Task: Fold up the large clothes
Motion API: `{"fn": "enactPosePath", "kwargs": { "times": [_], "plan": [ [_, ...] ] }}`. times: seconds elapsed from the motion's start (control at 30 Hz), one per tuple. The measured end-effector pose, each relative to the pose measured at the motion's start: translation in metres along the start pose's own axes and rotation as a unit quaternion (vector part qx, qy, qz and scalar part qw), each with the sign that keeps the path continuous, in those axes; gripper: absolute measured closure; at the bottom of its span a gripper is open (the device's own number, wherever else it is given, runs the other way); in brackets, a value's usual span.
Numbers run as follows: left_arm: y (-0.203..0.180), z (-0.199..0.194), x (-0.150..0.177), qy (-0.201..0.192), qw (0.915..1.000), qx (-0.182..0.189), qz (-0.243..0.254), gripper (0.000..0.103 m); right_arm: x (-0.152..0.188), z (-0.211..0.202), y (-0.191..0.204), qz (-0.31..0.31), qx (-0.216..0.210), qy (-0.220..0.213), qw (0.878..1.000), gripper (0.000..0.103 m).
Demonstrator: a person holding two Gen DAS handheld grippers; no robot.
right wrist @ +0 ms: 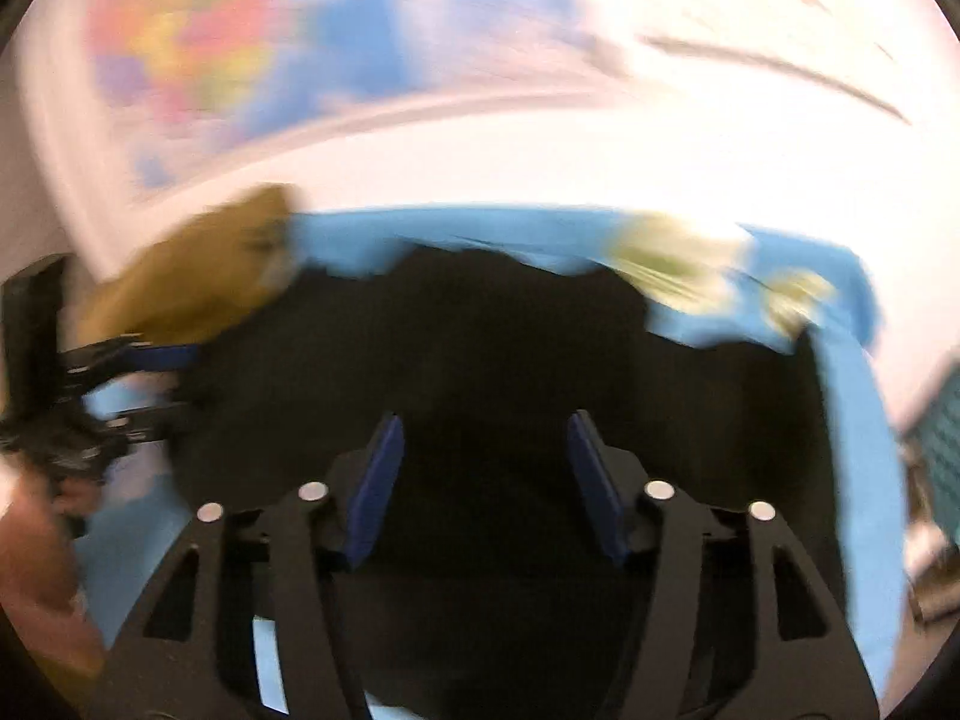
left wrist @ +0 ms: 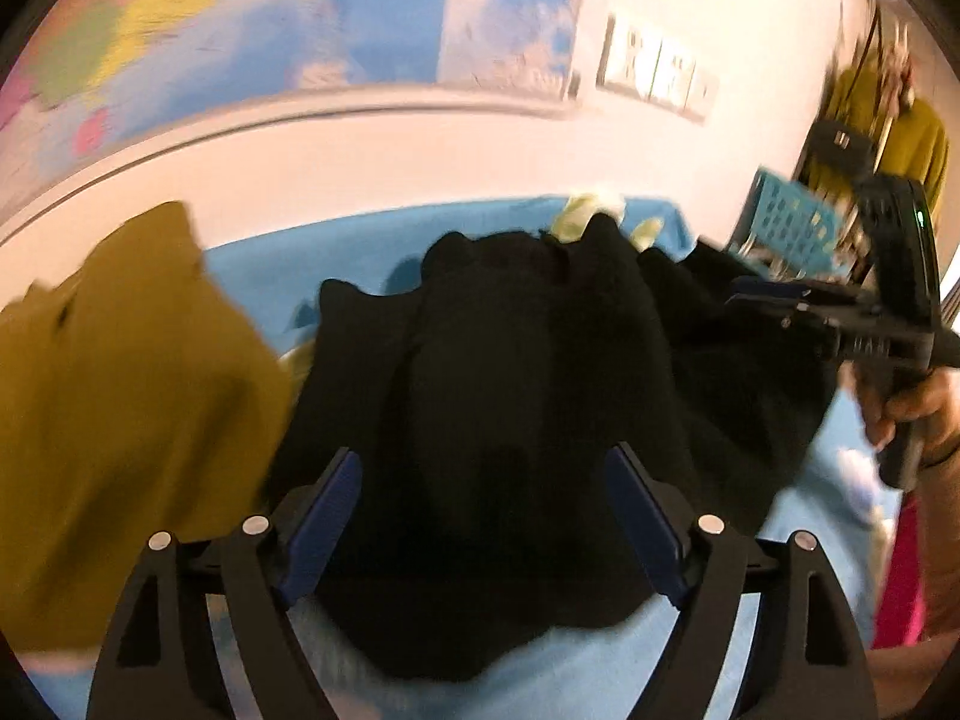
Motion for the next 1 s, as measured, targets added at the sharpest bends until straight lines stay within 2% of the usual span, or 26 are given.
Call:
{"fn": "enactPosePath", "kwargs": {
  "times": [0.03,0.1,0.13,0.17,0.2,0.23,0.27,0.33,0.37,0.43,0.47,0.5,0.57,0.63,0.7,0.73,0.77,0.8,0.9,0.93,1.0],
  "plan": [
    [0.001,0.010,-0.003,0.011,0.9999,-0.006,0.001,0.023,0.001,0.007,-0.010,0.003,0.013,0.010,1.000,0.045],
    [0.008,0.037,-0.005,0.051,0.9984,-0.016,-0.019,0.033,0.007,0.019,-0.025,0.010,0.025,0.030,0.999,0.048],
    [0.012,0.050,-0.006,0.068,0.9971,-0.016,-0.030,0.041,0.010,0.027,-0.027,0.001,0.033,0.040,0.999,0.051],
    [0.015,0.055,-0.009,0.068,0.9968,-0.017,-0.037,0.049,0.012,0.032,-0.028,-0.006,0.038,0.040,0.998,0.065],
    [0.018,0.056,-0.009,0.065,0.9969,-0.013,-0.043,0.056,0.016,0.031,-0.026,-0.009,0.032,0.044,0.998,0.084],
    [0.022,0.054,-0.012,0.058,0.9965,-0.006,-0.061,0.077,0.016,0.031,-0.025,-0.017,0.027,0.046,0.998,0.094],
    [0.027,0.051,-0.014,0.052,0.9959,-0.007,-0.074,0.094,0.015,0.028,-0.023,-0.019,0.024,0.037,0.999,0.095],
    [0.036,0.036,-0.016,0.025,0.9947,-0.004,-0.100,0.098,0.005,0.000,-0.032,0.004,0.016,-0.012,1.000,0.096],
    [0.041,0.026,-0.016,0.004,0.9936,0.002,-0.113,0.098,-0.001,-0.015,-0.038,0.023,0.010,-0.040,0.999,0.096],
    [0.045,0.018,-0.012,-0.007,0.9919,0.018,-0.125,0.098,-0.004,-0.026,-0.050,0.064,-0.012,-0.061,0.996,0.088],
    [0.045,0.018,-0.009,-0.001,0.9923,0.016,-0.123,0.097,-0.002,-0.020,-0.054,0.068,-0.010,-0.048,0.996,0.072],
    [0.044,0.019,-0.008,-0.001,0.9934,0.009,-0.115,0.097,0.002,-0.010,-0.056,0.059,-0.006,-0.027,0.998,0.061],
    [0.041,0.020,-0.006,0.001,0.9947,-0.006,-0.102,0.084,0.010,-0.003,-0.056,0.053,-0.003,-0.010,0.999,0.060],
    [0.043,0.019,-0.006,0.003,0.9943,-0.016,-0.105,0.078,0.010,-0.010,-0.056,0.058,-0.011,-0.026,0.998,0.059],
    [0.038,0.017,-0.010,-0.002,0.9942,-0.010,-0.107,0.063,0.009,-0.017,-0.060,0.061,-0.013,-0.036,0.997,0.058],
    [0.037,0.015,-0.012,-0.006,0.9942,-0.008,-0.107,0.051,0.011,-0.023,-0.063,0.061,-0.012,-0.040,0.997,0.057],
    [0.032,0.010,-0.015,-0.020,0.9951,-0.006,-0.096,0.050,0.012,-0.026,-0.064,0.059,-0.011,-0.041,0.997,0.052],
    [0.026,0.009,-0.019,-0.026,0.9961,-0.006,-0.084,0.050,0.015,-0.025,-0.062,0.049,-0.010,-0.035,0.998,0.051],
    [0.002,0.006,-0.025,-0.037,0.9985,0.002,-0.041,0.044,0.015,-0.022,-0.062,0.038,0.002,-0.033,0.999,0.056],
    [-0.004,0.008,-0.026,-0.034,0.9990,0.002,-0.028,0.042,0.014,-0.020,-0.062,0.035,0.001,-0.032,0.999,0.059],
    [-0.013,0.022,-0.023,-0.011,0.9999,-0.005,-0.009,0.042,0.015,-0.011,-0.062,0.025,0.003,-0.019,1.000,0.073]
  ]
}}
Point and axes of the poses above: each gripper's, at about its wrist camera, not at the fingertips, and z roughly the way its jaws point, y to its left, x to its underside, the point moved 6 cm from there along z, roughly the way its jaws point, and after that the axes turned 6 degrees about z, right-handed, at the moved point
